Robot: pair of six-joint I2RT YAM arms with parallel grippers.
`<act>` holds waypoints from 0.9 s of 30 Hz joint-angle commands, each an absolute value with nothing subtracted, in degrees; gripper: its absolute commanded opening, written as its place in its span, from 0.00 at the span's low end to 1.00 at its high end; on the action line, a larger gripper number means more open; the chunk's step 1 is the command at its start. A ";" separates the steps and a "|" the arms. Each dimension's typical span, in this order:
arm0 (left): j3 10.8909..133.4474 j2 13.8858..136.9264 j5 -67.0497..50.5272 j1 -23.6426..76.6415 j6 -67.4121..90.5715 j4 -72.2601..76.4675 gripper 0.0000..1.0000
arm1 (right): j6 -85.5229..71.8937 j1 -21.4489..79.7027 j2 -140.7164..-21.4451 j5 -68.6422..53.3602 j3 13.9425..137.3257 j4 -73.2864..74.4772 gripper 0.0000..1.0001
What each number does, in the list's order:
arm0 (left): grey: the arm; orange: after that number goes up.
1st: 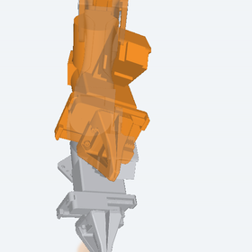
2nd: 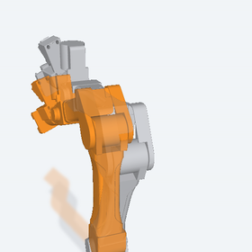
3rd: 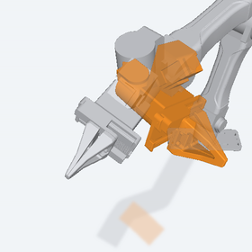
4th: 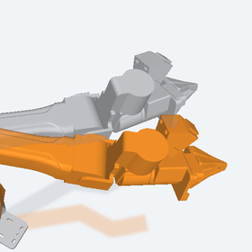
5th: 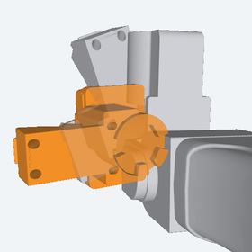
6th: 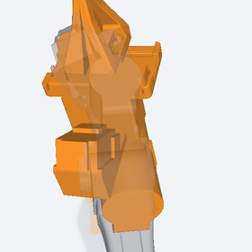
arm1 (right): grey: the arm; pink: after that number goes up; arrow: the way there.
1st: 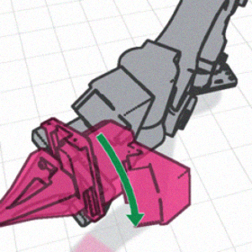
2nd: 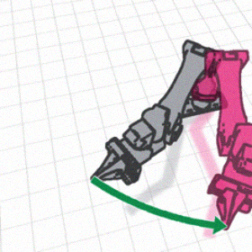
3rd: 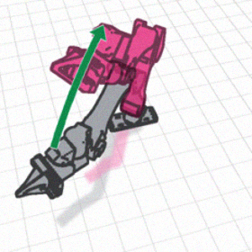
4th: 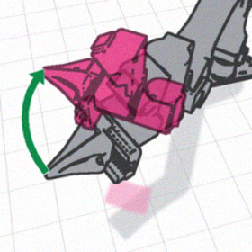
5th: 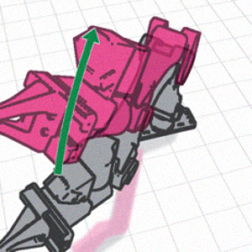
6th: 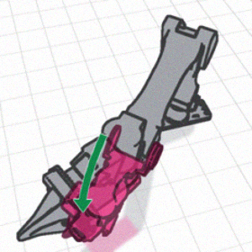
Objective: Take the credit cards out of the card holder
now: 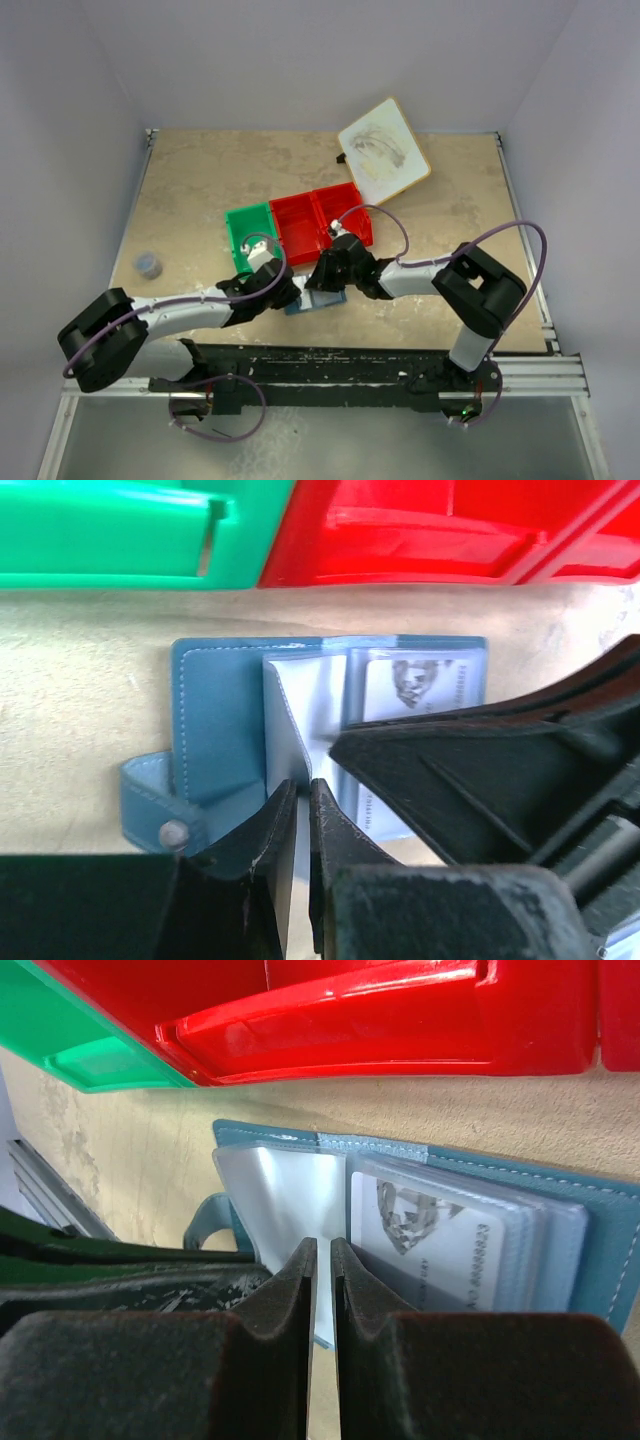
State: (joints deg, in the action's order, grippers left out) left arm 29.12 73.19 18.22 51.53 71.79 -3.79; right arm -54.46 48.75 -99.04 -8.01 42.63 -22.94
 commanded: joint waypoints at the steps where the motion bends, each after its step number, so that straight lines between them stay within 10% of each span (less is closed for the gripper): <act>1: 25.96 75.78 16.76 50.80 73.87 1.76 0.05 | -53.99 49.13 -96.16 -6.47 42.50 -22.76 0.14; 27: 33.72 66.29 16.55 50.73 67.90 -1.23 0.07 | -52.10 49.39 -97.23 -5.30 42.35 -18.90 0.17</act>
